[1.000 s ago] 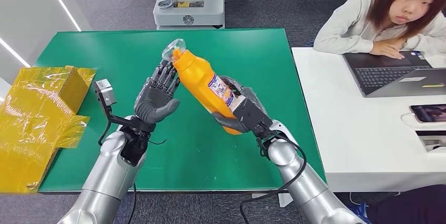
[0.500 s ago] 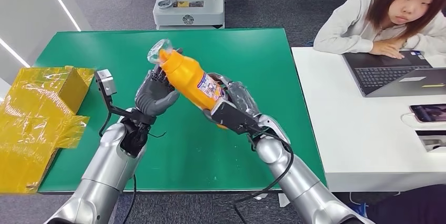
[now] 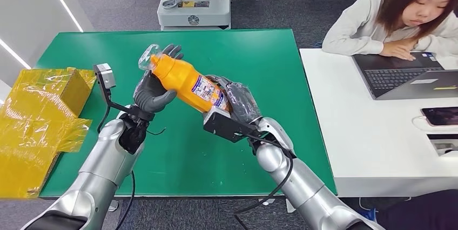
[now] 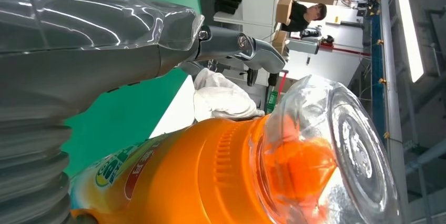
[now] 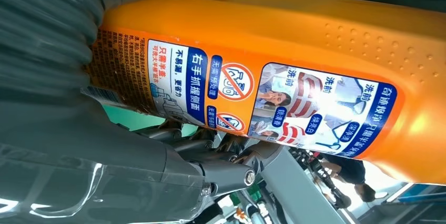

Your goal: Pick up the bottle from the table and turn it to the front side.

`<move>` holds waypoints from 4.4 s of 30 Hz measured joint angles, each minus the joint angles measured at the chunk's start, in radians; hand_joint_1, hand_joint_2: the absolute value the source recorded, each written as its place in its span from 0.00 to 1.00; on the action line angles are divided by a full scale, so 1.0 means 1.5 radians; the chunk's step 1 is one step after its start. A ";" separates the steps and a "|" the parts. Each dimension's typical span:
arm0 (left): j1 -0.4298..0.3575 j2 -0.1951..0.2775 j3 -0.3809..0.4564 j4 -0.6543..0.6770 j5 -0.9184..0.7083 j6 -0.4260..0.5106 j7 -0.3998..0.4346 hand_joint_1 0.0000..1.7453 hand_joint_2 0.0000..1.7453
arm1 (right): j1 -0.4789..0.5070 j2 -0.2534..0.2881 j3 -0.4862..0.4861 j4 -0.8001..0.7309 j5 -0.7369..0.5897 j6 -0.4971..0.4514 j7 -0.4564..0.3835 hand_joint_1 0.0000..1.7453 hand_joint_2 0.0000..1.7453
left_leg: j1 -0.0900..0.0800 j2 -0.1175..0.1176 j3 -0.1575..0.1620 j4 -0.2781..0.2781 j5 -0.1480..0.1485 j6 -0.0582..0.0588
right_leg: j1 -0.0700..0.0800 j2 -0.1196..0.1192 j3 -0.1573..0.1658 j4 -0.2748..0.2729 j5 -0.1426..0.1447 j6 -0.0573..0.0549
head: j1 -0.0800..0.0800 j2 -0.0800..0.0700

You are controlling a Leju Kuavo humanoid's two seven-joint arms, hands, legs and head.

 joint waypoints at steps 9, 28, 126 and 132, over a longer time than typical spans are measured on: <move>0.017 0.016 0.002 -0.018 0.072 -0.047 0.048 0.02 1.00 | -0.019 0.000 0.008 0.043 0.000 -0.007 -0.005 0.96 1.00 | 0.000 0.000 0.000 0.000 0.000 0.000 | 0.000 0.000 0.000 0.000 0.000 0.000 | 0.000 0.000; 0.087 0.010 -0.036 -0.127 0.209 -0.104 0.138 0.62 1.00 | -0.021 0.000 0.009 0.106 0.017 -0.068 -0.007 0.99 1.00 | 0.000 0.000 0.000 0.000 0.000 0.000 | 0.000 0.000 0.000 0.000 0.000 0.000 | 0.000 0.000; 0.012 0.271 -0.125 0.040 -1.303 0.785 0.345 0.98 1.00 | 0.333 -0.144 -0.062 -0.387 0.079 -0.120 -0.040 0.00 1.00 | 0.000 0.002 -0.001 -0.001 0.000 0.000 | 0.000 0.003 -0.002 0.000 0.000 0.000 | 0.000 0.000; 0.036 0.315 -0.060 0.061 -1.303 0.789 0.278 0.96 1.00 | 0.332 -0.153 -0.065 -0.387 0.060 -0.120 -0.041 0.00 1.00 | 0.000 0.003 -0.001 -0.001 0.000 0.000 | 0.000 0.003 -0.002 0.000 0.000 0.000 | 0.000 0.000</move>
